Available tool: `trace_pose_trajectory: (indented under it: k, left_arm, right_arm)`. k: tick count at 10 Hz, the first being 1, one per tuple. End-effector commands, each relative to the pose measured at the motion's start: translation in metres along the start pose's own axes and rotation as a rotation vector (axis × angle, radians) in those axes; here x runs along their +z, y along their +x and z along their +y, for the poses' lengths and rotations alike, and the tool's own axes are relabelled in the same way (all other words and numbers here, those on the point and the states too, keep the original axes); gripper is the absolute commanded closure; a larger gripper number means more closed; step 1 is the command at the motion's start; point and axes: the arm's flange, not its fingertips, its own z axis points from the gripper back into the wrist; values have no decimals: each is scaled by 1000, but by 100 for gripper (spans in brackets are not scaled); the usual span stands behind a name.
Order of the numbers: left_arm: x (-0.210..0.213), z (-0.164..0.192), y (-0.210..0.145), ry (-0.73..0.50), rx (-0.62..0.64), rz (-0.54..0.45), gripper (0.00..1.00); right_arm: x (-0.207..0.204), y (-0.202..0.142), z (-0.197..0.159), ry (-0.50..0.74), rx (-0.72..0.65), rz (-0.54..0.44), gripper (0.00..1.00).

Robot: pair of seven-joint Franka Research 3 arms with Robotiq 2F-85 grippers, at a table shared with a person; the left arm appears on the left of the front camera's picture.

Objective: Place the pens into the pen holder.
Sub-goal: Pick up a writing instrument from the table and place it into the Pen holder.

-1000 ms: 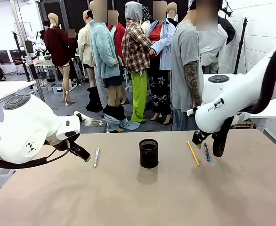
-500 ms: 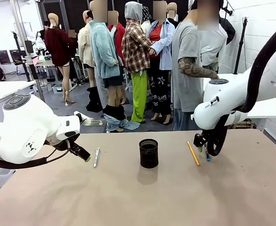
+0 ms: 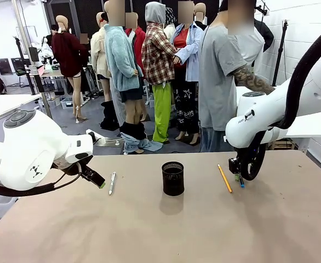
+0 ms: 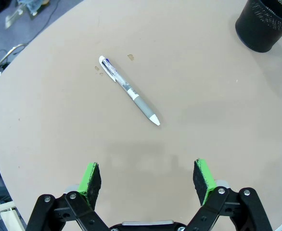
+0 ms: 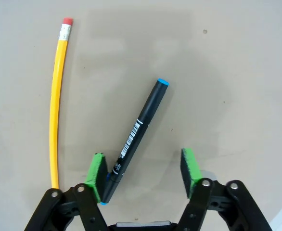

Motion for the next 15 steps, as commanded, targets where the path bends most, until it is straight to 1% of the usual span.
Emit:
trace_pose_trajectory:
  k: [1,2,5,7,8,9,10,11,12,14,15]
  left_arm:
    - [1,1,0,0,3,-2,0]
    - [1,1,0,0,3,-2,0]
    - [1,1,0,0,3,-2,0]
    - [1,1,0,0,3,-2,0]
    - [1,1,0,0,3,-2,0]
    - [1,1,0,0,3,-2,0]
    - [1,1,0,0,3,-2,0]
    - [1,1,0,0,3,-2,0]
    - [1,1,0,0,3,-2,0]
    - [1,1,0,0,3,-2,0]
    - [1,1,0,0,3,-2,0]
  right_arm:
    - [-2,13,2,12,-2,32,88]
    - [-4,15,3,10,6,38,100]
    - [-13,16,11,19,36,79,100]
    - [-6,15,8,21,51,98,100]
    - [-2,15,8,16,76,110,100]
    - [6,14,9,26,107,103,100]
    - [22,9,12,32,158,80,100]
    - [47,4,17,36,224,32,100]
    - [74,-1,24,65,292,-28,100]
    - [123,-7,37,105,375,-165,100]
    - [145,-12,45,210,469,-276,100]
